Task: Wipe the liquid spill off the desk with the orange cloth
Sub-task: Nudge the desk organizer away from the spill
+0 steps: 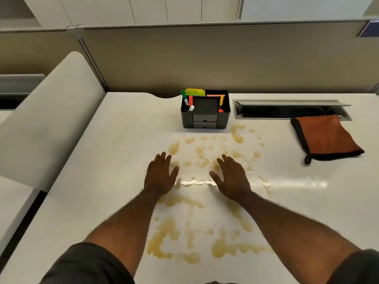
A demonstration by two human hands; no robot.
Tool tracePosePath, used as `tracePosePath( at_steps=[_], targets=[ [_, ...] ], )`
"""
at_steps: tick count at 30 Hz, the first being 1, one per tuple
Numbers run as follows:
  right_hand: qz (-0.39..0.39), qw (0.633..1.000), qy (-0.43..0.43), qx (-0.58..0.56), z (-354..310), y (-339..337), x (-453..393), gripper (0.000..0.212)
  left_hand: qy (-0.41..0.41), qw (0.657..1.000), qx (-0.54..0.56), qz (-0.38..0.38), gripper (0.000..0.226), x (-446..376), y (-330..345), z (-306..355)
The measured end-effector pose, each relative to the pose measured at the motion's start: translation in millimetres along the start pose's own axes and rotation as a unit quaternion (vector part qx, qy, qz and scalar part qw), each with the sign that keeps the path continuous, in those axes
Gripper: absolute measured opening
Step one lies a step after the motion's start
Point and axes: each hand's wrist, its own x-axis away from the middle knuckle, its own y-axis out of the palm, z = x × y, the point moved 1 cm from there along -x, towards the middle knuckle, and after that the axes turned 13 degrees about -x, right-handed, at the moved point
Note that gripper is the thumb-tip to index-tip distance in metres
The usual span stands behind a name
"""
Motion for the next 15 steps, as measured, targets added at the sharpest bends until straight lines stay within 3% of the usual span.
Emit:
tracePosePath(
  at_steps=[5,8,15],
  targets=[
    [0.039,0.999,0.0,0.001,4,-7,-27,0.091,-0.032,0.999,-0.003,0.015,0.075,-14,3,-22],
    [0.061,0.998,0.01,-0.008,3,-20,-53,0.079,-0.06,0.998,0.0,0.016,0.073,-24,1,-41],
    [0.135,0.988,0.028,-0.068,3,-62,-118,0.074,-0.138,0.99,-0.005,0.022,0.068,-32,3,-109]
  ],
)
